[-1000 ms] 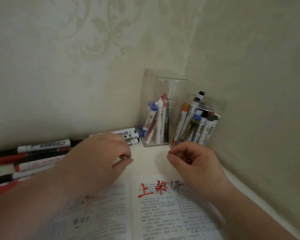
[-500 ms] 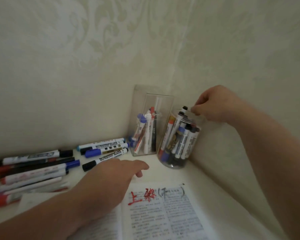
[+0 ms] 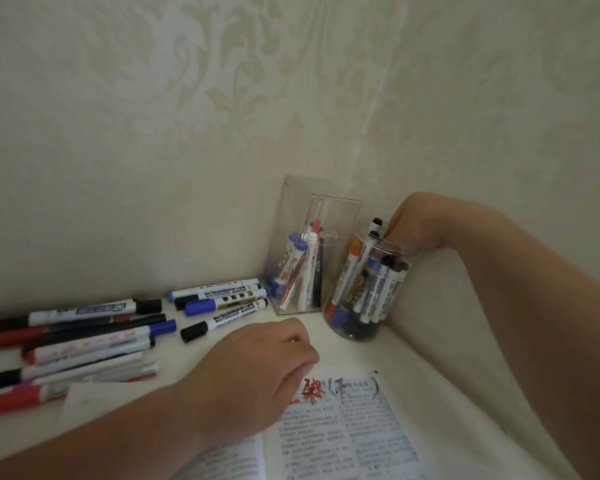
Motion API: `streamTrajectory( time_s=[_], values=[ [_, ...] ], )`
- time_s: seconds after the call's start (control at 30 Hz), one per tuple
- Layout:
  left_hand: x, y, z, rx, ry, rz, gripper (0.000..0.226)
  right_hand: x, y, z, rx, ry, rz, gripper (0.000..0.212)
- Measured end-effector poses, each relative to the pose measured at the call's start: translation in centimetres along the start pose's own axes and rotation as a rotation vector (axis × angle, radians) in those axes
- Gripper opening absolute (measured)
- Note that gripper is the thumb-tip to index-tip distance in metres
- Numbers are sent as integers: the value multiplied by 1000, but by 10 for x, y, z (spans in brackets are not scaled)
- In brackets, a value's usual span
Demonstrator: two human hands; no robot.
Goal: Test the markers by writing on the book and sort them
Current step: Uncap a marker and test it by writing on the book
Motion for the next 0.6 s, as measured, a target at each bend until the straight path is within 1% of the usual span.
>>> streamTrajectory(
  time_s=[0.2, 0.3, 0.37, 0.4, 0.5, 0.53, 0.57, 0.6],
  values=[
    [-2, -2, 1, 42, -13, 10, 27, 1, -2, -1, 10, -28, 30, 24],
    [-2, -1, 1, 68, -22, 8, 27, 2, -3, -4, 16, -41, 101, 18],
    [-3, -2, 1, 84, -35, 14, 28, -1, -1, -6, -19, -56, 54, 13],
    [-3, -2, 1, 89, -39, 8, 28, -4, 0, -5, -47, -61, -35, 11],
    [-2, -3, 1, 91, -68, 6, 31, -17, -4, 5, -215, -64, -376, 11],
    [-2, -3, 1, 86, -79, 10, 31, -23, -8, 10, -311, -61, -477, 12],
    [-2, -3, 1, 82, -94, 10, 32, -30, -12, 19, -442, -61, -576, 12],
    [-2, -4, 0, 79, -111, 5, 34, -36, -18, 29, -610, -80, -684, 11]
  ],
)
Point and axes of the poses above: each hand's wrist, its own z-axis away from the middle knuckle, its own y-axis out of the palm, x = y × z, the point moved 1 cm from there along -z, towards the middle knuckle, and after that the axes turned 5 degrees about -y, right-handed, at the moved point
